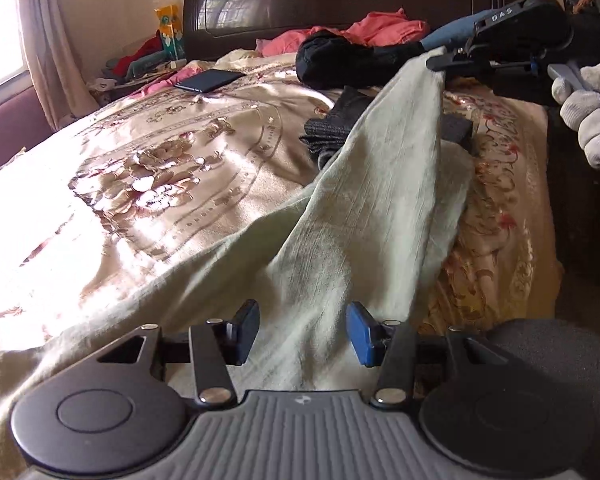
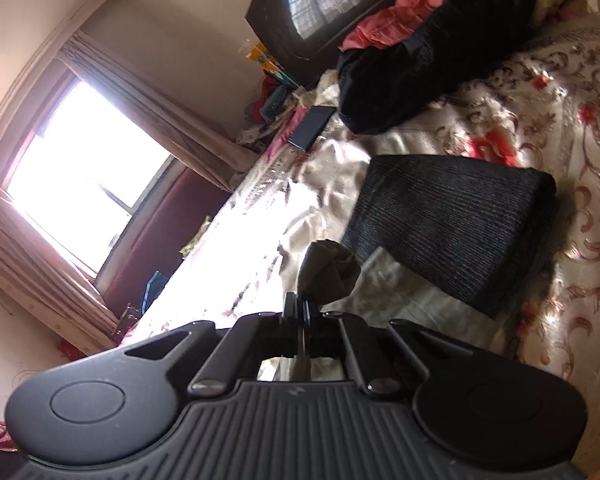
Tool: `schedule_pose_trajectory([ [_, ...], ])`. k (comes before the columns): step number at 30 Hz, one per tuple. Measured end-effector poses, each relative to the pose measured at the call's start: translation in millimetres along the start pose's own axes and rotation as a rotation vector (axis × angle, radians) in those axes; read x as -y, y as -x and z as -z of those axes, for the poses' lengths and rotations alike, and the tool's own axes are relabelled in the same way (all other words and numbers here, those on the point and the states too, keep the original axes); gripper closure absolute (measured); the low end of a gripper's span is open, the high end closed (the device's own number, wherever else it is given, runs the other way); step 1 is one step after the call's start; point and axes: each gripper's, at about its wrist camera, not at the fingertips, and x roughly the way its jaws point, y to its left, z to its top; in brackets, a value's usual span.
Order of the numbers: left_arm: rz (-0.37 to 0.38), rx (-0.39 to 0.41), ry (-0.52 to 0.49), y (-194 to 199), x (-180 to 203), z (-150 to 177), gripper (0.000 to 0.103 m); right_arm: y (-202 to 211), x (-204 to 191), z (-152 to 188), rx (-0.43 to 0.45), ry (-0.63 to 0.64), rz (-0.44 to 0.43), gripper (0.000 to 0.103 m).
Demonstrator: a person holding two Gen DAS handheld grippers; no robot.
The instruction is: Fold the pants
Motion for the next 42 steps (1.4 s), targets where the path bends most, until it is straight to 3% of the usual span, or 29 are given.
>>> schedule_pose_trajectory([
  [5, -0.022, 0.056, 0.039, 19, -14, -7, 0.042, 0, -55, -26, 0.041, 0.080, -0.131, 0.099],
  [9, -0.020, 0.083, 0.074, 30, -18, -8, 0.041, -17, -83, -33, 0.016, 0.129, -0.140, 0.099],
  [13, -0.057, 0.118, 0.030, 36, -3, -5, 0.035, -33, -95, -36, -0.003, 0.146, -0.115, 0.099],
  [17, -0.099, 0.142, -0.021, 31, 13, -11, 0.035, -56, -105, -46, -0.069, 0.087, -0.129, 0.099],
  [19, -0.098, 0.192, -0.017, 42, 18, -17, 0.035, -64, -121, -50, -0.076, 0.118, -0.137, 0.099],
  [22, -0.103, 0.239, 0.001, 57, 19, -20, 0.026, -69, -146, -50, -0.077, 0.178, -0.171, 0.099],
  [24, -0.134, 0.237, -0.018, 58, 22, -21, 0.022, -70, -159, -49, -0.077, 0.206, -0.191, 0.099],
  [27, -0.254, 0.185, -0.030, 43, 21, -23, 0.023, -71, -171, -46, -0.086, 0.219, -0.214, 0.099],
  [28, -0.276, 0.172, -0.011, 39, 15, -24, 0.035, -70, -174, -46, -0.091, 0.222, -0.220, 0.099],
  [29, -0.287, 0.160, 0.016, 38, 7, -27, 0.054, -71, -178, -47, -0.097, 0.227, -0.220, 0.099],
  [31, -0.276, 0.137, 0.110, 40, -15, -30, 0.076, -72, -181, -50, -0.107, 0.235, -0.215, 0.099],
  [32, -0.270, 0.137, 0.144, 43, -25, -31, 0.082, -73, -181, -52, -0.112, 0.234, -0.211, 0.099],
  [38, -0.316, 0.214, 0.210, 68, -54, -43, 0.084, -86, -185, -66, -0.136, 0.191, -0.235, 0.099],
  [42, -0.306, 0.252, 0.142, 76, -37, -43, 0.084, -72, -169, -64, -0.107, 0.174, -0.275, 0.098],
])
